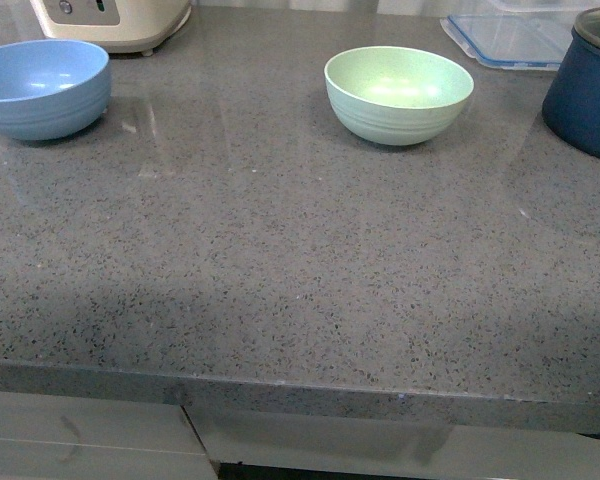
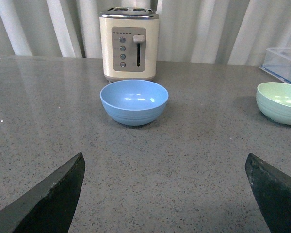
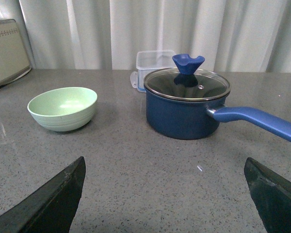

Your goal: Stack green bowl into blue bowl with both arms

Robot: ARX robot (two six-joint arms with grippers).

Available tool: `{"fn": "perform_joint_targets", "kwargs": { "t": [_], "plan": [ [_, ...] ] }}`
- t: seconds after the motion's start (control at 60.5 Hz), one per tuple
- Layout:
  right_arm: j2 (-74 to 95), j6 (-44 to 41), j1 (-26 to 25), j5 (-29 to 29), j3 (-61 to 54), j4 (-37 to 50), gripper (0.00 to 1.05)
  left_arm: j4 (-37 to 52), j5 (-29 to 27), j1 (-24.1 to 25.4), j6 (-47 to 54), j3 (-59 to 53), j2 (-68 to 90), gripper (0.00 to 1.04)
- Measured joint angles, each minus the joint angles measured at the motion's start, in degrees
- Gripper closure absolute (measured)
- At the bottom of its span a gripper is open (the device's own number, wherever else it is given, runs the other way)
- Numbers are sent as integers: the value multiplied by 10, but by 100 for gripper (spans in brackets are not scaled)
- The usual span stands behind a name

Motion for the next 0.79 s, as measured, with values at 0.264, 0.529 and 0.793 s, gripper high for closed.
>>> {"fn": "perform_joint_targets", "kwargs": {
  "t": [0.264, 0.529, 0.793],
  "plan": [
    [0, 0, 0, 0, 0, 0, 10, 0, 0, 0, 0, 0, 0, 7],
    [0, 0, 0, 0, 0, 0, 10, 0, 0, 0, 0, 0, 0, 7],
    [0, 0, 0, 0, 0, 0, 10, 0, 0, 0, 0, 0, 0, 7]
  ]
}}
